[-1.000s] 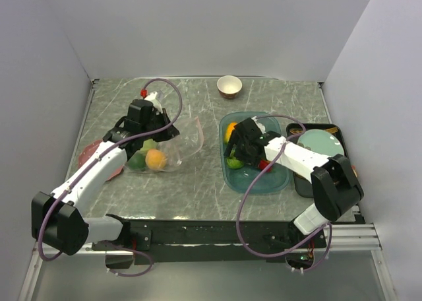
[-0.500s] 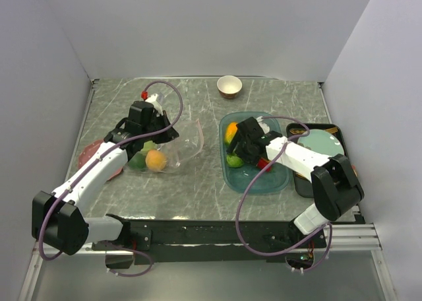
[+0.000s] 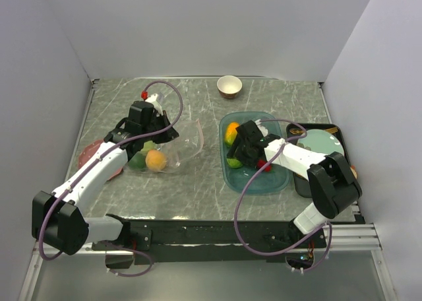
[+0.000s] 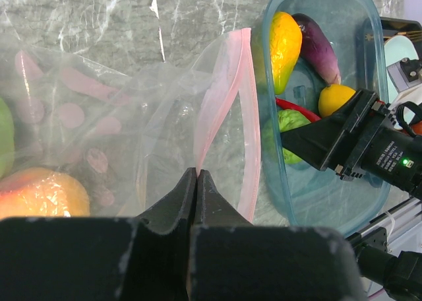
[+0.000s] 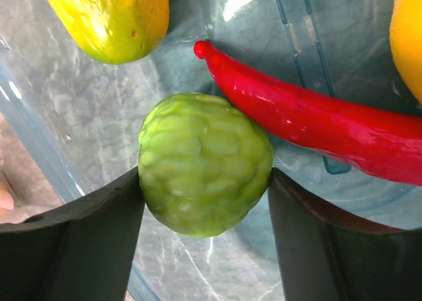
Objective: Place the food in the zip-top bag and seal the zipper
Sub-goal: Pick up the fake fruit from the bin.
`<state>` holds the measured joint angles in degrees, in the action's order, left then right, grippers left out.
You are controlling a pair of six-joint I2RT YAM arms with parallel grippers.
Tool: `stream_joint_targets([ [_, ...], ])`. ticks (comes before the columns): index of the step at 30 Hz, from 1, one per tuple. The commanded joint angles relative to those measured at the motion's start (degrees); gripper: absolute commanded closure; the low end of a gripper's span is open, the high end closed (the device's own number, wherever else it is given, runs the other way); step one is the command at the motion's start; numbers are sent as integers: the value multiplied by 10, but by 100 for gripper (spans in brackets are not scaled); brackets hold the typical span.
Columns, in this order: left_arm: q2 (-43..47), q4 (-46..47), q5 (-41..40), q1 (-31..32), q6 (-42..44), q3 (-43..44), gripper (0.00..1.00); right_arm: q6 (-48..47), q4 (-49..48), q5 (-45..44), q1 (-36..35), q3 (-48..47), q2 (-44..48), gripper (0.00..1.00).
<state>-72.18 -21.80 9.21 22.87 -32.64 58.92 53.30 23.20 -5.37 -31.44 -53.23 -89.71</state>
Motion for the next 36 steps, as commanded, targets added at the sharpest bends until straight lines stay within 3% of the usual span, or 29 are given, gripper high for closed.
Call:
stream_joint_targets([
  [1, 0, 11, -1, 2, 0, 7, 99, -6, -14, -8, 3, 4, -7, 42],
  [4, 6, 13, 1, 3, -2, 2, 99, -6, -28, 0, 5, 14, 0, 58],
  [6, 6, 12, -1, 2, -2, 2, 99, -7, -32, 2, 4, 17, 7, 63],
  [7, 5, 12, -1, 2, -2, 2, 99, -8, -32, 2, 4, 18, 8, 73],
  [12, 3, 13, 2, 2, -1, 3, 99, -10, -31, -1, 4, 17, 15, 84],
  [15, 3, 11, -1, 2, 0, 5, 99, -9, -32, 3, 4, 21, 21, 96],
  [36, -2, 10, 3, 2, -4, 16, 99, -28, -6, -24, 4, 13, 118, 96],
])
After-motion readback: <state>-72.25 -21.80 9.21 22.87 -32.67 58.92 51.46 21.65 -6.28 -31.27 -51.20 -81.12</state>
